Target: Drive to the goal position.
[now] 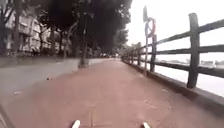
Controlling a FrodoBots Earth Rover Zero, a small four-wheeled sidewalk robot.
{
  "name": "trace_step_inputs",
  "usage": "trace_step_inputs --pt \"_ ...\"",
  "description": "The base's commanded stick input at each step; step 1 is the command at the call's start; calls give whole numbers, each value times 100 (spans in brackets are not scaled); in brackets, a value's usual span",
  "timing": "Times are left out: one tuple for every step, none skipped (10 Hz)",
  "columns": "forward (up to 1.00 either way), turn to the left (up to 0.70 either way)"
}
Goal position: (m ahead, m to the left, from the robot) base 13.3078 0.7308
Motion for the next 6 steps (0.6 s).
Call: trace_step_inputs --pt "70 0" --pt "70 0" --pt "70 0" --pt "70 0" --pt "70 0" --pt "70 0"
